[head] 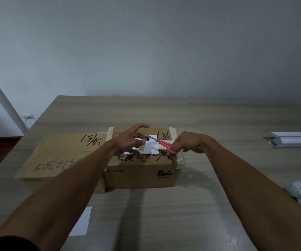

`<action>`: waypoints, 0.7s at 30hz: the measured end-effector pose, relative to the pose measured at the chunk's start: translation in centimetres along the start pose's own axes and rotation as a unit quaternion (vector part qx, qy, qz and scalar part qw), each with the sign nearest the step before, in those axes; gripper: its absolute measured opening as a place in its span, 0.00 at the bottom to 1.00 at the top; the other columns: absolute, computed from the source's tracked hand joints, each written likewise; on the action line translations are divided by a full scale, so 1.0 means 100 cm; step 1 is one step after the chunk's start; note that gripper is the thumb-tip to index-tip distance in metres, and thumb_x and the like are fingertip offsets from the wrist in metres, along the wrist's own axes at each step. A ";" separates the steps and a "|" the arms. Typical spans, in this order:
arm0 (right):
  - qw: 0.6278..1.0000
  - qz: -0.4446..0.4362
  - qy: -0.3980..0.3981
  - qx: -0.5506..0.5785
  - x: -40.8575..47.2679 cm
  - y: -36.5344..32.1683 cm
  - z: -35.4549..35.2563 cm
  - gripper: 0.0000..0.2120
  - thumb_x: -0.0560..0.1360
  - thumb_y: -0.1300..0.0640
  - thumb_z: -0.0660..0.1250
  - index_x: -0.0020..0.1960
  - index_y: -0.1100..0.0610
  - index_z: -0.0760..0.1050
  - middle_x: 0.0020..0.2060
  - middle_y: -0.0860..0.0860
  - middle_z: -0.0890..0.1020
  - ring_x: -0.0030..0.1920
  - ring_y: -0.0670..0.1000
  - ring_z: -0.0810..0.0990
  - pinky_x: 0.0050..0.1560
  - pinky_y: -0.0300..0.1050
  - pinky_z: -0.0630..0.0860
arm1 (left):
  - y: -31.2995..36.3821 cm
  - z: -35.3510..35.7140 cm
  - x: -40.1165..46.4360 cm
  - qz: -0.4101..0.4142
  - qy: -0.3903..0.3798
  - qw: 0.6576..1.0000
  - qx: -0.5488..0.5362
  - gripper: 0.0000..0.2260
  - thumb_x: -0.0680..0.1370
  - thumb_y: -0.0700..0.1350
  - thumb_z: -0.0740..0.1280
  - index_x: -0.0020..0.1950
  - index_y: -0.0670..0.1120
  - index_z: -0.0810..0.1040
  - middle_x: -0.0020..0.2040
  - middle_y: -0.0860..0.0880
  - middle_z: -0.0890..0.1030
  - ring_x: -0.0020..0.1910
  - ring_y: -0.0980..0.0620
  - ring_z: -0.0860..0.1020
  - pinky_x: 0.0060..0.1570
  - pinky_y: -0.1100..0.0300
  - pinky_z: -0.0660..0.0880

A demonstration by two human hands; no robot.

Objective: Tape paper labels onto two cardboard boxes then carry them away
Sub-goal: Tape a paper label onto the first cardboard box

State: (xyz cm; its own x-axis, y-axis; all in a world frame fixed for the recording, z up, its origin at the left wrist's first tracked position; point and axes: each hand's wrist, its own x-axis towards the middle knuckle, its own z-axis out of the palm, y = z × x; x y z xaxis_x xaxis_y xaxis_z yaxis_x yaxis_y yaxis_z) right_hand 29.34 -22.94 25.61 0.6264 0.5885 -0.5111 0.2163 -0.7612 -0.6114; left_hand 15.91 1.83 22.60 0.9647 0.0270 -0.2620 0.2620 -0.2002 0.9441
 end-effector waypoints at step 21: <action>0.973 0.102 0.197 -0.056 0.021 0.013 0.026 0.20 0.67 0.50 0.82 0.40 0.59 0.74 0.40 0.56 0.83 0.36 0.52 0.81 0.35 0.45 0.78 | -0.001 0.009 -0.001 0.004 0.051 0.998 -0.042 0.30 0.81 0.39 0.70 0.75 0.65 0.65 0.57 0.46 0.86 0.59 0.44 0.82 0.47 0.52 0.83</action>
State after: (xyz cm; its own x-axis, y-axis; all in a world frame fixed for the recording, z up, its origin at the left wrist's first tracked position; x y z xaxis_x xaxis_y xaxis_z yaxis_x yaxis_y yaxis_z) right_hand 29.06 -21.99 22.17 0.8989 0.2884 -0.3299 0.1236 -0.8891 -0.4407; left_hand 15.77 0.96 22.30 0.9634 0.1257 -0.2369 0.2515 -0.1172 0.9607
